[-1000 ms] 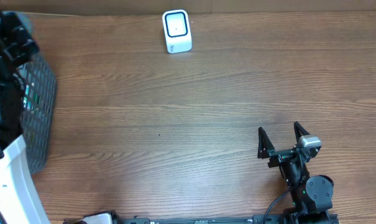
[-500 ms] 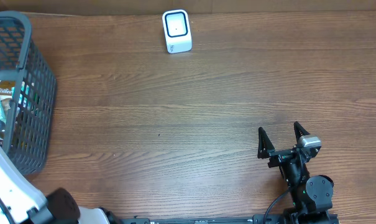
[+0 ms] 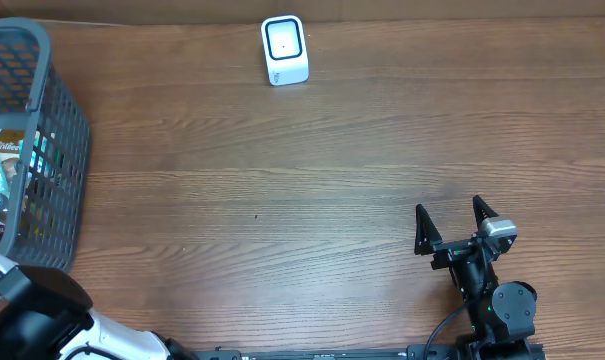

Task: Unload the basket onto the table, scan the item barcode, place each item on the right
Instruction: 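Move the left gripper over the grey basket and lower into it, then close the left gripper on the yellow dish-soap bottle's neck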

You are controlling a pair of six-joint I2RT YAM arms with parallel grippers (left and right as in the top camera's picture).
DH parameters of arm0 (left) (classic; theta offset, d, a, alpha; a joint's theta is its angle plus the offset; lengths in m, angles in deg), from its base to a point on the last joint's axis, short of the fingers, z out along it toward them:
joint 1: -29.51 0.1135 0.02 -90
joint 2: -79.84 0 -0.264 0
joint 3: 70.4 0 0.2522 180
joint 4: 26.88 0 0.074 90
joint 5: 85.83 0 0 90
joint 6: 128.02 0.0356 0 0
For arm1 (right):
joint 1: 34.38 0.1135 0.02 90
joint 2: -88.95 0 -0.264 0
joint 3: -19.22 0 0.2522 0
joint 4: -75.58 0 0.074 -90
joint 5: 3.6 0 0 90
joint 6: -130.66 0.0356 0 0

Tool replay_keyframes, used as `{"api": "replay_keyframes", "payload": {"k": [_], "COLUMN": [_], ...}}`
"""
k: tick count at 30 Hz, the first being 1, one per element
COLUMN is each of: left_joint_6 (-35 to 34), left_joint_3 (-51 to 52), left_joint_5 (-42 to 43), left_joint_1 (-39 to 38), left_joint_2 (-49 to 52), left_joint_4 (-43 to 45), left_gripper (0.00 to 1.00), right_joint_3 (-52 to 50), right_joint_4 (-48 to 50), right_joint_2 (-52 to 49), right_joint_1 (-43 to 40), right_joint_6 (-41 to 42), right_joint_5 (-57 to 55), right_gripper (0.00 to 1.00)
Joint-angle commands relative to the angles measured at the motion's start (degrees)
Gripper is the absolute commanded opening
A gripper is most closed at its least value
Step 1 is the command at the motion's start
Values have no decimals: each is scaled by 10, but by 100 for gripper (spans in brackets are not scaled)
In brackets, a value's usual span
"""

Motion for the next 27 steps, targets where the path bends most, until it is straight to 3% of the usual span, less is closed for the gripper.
{"api": "replay_keyframes", "payload": {"k": [1,20,27], "left_joint_6": [1,46,46], "left_joint_3": [4,209,220], "left_joint_5": [2,-17,-10], "left_joint_1": [9,9,9], "left_joint_2": [19,47,47], "left_joint_4": [-5,87,113], "left_gripper": [100,100,100], "right_joint_3": [-6,-6,-6], "right_joint_4": [1,1,1], "right_joint_2": [6,6,6], "right_joint_1": [1,1,1], "right_joint_6": [0,0,0], "right_joint_5": [3,3,3], "right_gripper": [100,100,100]}}
